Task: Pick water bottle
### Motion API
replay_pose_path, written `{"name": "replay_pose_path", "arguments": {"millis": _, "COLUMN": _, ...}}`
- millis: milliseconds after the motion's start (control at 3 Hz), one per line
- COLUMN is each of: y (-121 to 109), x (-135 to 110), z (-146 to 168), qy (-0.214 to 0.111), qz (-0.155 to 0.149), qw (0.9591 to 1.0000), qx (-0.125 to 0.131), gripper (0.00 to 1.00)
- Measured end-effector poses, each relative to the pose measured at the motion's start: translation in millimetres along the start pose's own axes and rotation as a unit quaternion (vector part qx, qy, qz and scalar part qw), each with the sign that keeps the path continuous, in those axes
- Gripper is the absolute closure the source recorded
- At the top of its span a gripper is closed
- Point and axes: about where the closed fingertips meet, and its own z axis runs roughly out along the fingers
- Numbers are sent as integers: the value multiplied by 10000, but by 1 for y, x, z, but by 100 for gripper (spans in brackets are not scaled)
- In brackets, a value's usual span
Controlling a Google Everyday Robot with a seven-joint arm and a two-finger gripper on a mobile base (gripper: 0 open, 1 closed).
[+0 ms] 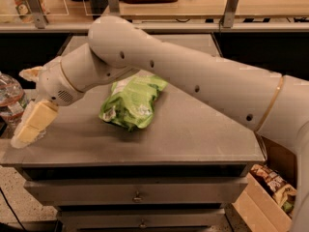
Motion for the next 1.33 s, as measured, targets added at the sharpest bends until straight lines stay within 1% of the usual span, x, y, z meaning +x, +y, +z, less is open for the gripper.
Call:
{"name": "replay_pose_path", "arguments": {"millis": 333, "y": -4, "x": -12, "z": 18, "qy": -251, "qz": -142, "qw": 9996, "qx": -50, "gripper": 18}}
{"name": "replay_pose_path", "arguments": {"millis": 667, "y": -4, "x": -20, "z": 28, "qy": -360, "qz": -201, "qw": 9990, "qx": -179, "gripper": 41}}
{"name": "replay_pose_path", "arguments": {"millis": 1000, "y": -4, "x": -19, "z": 29, "qy": -357, "qz": -153, "qw": 9988, "qx": -288, "gripper": 63}}
{"name": "replay_pose_path", "arguments": {"millis": 1333, "y": -8, "x": -24, "z": 20, "qy": -269, "qz": -1, "qw": 9989, "qx": -382, "gripper": 86}}
